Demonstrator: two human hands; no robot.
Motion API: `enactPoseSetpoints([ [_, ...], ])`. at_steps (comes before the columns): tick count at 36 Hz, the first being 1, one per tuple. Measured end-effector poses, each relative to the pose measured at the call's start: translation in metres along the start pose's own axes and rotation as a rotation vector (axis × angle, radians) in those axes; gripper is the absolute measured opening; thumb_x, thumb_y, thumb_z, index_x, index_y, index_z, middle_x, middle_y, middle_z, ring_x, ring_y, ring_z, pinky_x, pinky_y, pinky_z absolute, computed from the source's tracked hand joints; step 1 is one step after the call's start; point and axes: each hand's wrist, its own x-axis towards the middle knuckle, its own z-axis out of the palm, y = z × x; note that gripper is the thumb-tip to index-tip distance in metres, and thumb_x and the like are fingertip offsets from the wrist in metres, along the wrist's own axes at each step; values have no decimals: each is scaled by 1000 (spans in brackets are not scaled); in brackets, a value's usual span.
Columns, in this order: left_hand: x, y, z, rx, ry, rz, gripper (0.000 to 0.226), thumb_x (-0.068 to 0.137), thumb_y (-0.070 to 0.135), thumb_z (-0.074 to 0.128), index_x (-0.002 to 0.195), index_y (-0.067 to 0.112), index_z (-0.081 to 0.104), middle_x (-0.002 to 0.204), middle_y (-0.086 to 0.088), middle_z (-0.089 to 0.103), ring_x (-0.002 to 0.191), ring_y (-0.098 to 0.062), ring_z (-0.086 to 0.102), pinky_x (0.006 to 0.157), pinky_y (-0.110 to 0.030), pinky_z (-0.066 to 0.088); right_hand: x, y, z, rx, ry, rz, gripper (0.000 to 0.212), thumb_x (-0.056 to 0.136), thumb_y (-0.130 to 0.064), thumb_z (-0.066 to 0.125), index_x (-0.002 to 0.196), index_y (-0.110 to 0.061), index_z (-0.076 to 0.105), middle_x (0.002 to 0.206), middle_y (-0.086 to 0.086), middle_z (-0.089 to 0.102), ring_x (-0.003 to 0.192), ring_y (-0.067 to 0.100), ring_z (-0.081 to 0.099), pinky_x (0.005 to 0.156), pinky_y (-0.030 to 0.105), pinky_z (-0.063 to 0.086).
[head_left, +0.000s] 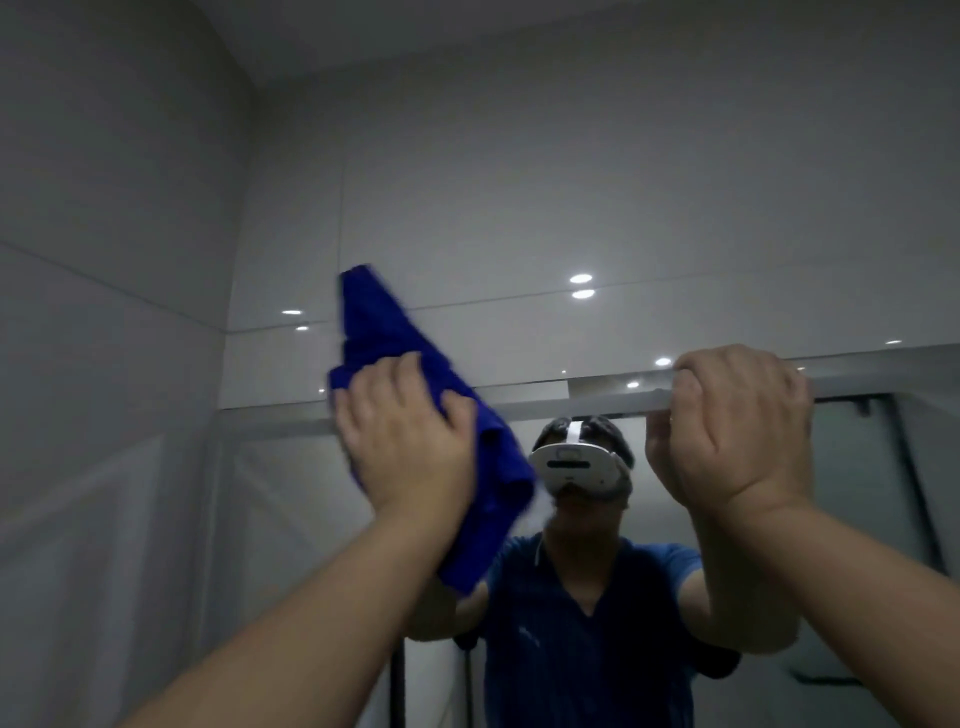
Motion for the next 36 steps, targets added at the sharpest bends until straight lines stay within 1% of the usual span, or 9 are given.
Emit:
enactPoseSetpoints([
  [3, -29, 59, 10, -70, -58, 223, 67, 87, 44, 52, 146, 14, 62, 149, -15, 60, 140, -38, 52, 130, -56, 24, 1, 1, -4, 12, 0, 11, 35, 105, -29, 29, 90, -15, 57, 89, 6, 54, 89, 33, 51, 93, 52, 41],
  [6, -47, 93, 17, -126, -147, 431, 69, 87, 50, 54, 150, 21, 53, 158, -12, 50, 148, -34, 41, 134, -55, 13, 1, 2, -7, -10, 16, -11, 35, 103, -25, 32, 92, -9, 61, 88, 11, 55, 88, 36, 53, 89, 50, 39],
  [11, -23, 52, 12, -134, -153, 620, 67, 93, 54, 53, 155, 28, 45, 161, -5, 45, 150, -26, 37, 133, -47, 9, 2, 11, 2, -67, 35, -37, 24, 105, -30, 33, 92, -21, 50, 89, 4, 50, 86, 30, 48, 87, 48, 39],
  [18, 30, -99, -21, 29, -117, 298, 63, 92, 49, 45, 140, 13, 63, 137, -15, 63, 128, -39, 56, 120, -57, 36, 6, 42, 37, -231, 78, -47, 12, 104, -43, 31, 97, -39, 40, 92, -9, 38, 90, 25, 47, 86, 57, 45],
  [23, 72, -180, -46, 228, -261, 85, 77, 86, 55, 23, 129, 7, 65, 119, -20, 67, 110, -41, 61, 99, -52, 44, 3, 15, 18, -185, 45, 34, 22, 106, -40, 31, 99, -31, 50, 95, -2, 47, 91, 28, 49, 86, 54, 43],
  [26, 76, -182, -45, 239, -250, 70, 68, 85, 52, 25, 120, 9, 64, 110, -16, 66, 103, -39, 60, 92, -50, 44, 0, -9, -1, -124, -1, 63, 27, 102, -32, 36, 99, -17, 59, 95, 9, 57, 91, 34, 50, 88, 49, 40],
  [30, 65, -163, -32, 205, -113, -36, 61, 91, 47, 28, 109, 0, 64, 101, -25, 67, 97, -44, 62, 88, -55, 45, 0, -23, -7, -113, -47, 93, 27, 98, -32, 43, 96, -12, 61, 96, 12, 58, 95, 34, 52, 96, 50, 38],
  [33, 58, -122, -22, 150, -35, -130, 64, 95, 47, 28, 112, -4, 62, 107, -33, 64, 107, -49, 59, 98, -60, 42, 3, -21, -6, -102, -15, 80, 26, 98, -33, 45, 97, -13, 61, 97, 12, 57, 96, 34, 52, 97, 49, 37],
  [36, 32, -61, -13, 130, -59, -103, 54, 94, 44, 36, 115, 1, 61, 113, -28, 64, 113, -46, 57, 109, -60, 40, 3, -17, -4, -102, -44, 73, 26, 98, -34, 43, 97, -15, 60, 95, 5, 52, 95, 31, 50, 94, 47, 36],
])
